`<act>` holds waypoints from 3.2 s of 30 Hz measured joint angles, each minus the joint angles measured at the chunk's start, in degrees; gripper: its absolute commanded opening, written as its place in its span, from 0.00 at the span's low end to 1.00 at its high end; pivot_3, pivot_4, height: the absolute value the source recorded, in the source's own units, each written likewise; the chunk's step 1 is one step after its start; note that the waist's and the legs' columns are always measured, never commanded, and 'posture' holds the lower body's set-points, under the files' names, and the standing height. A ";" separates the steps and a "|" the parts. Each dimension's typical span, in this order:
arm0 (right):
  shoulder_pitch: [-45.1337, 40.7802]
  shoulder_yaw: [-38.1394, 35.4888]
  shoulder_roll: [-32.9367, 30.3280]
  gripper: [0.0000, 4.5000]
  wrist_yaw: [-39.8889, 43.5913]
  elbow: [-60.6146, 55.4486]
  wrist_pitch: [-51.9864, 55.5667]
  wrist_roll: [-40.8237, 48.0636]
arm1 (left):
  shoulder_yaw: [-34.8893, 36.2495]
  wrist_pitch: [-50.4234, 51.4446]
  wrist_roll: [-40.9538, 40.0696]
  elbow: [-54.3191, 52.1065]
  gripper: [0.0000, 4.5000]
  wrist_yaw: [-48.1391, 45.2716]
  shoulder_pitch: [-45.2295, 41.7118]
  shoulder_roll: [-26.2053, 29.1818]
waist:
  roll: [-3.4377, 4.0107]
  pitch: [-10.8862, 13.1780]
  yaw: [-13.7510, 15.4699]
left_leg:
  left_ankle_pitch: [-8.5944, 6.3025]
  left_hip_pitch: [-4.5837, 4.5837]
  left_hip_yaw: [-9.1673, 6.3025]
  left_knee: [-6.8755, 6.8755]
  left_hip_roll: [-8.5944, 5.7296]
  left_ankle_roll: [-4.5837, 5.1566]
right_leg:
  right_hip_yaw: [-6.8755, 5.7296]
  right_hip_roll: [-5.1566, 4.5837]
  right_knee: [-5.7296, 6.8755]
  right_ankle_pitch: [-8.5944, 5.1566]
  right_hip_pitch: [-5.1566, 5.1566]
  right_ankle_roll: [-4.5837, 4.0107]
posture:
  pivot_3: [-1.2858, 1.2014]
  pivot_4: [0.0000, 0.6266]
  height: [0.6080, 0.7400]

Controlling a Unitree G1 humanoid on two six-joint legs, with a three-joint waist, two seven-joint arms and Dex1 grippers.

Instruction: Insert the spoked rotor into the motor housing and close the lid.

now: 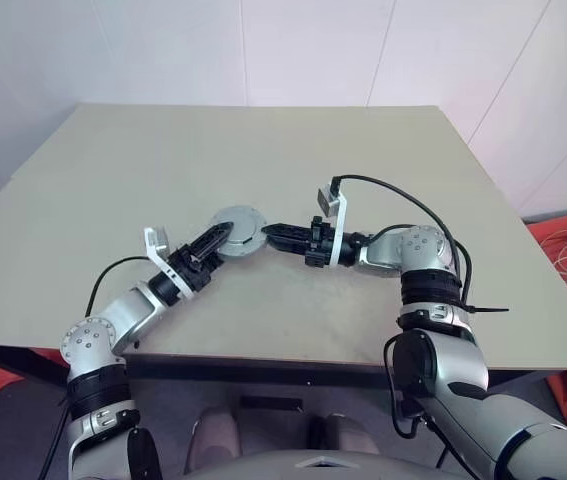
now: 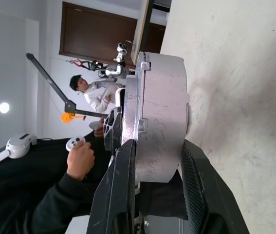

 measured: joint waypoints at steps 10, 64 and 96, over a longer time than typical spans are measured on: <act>0.11 -0.10 0.33 0.25 0.07 -0.43 -0.64 1.43 | -1.49 -1.59 -2.77 -0.24 0.48 0.45 0.33 0.75 | 0.00 0.00 -0.01 | 0.00 0.00 -0.01 0.05 0.00 -0.01 | 0.00 0.00 0.05 0.02 0.01 0.03 | 0.52 0.00 1.00; 2.98 13.86 -8.51 1.00 2.95 -10.83 -7.90 -0.53 | 17.68 -44.64 12.34 23.20 0.64 22.73 -14.44 2.23 | -0.57 -0.04 0.89 | 0.02 0.15 -0.78 0.63 -0.01 -0.03 | -0.50 -0.03 0.12 0.22 0.79 0.34 | 0.52 0.00 1.00; 17.23 28.70 -19.01 1.00 19.25 -18.69 -53.03 -16.85 | -29.38 -50.23 57.68 -10.59 1.00 -4.35 12.04 29.87 | -0.31 -0.05 -0.64 | -0.02 0.15 -1.35 0.98 0.03 0.04 | -1.24 -0.38 0.07 -0.22 1.28 0.65 | 0.52 0.00 1.00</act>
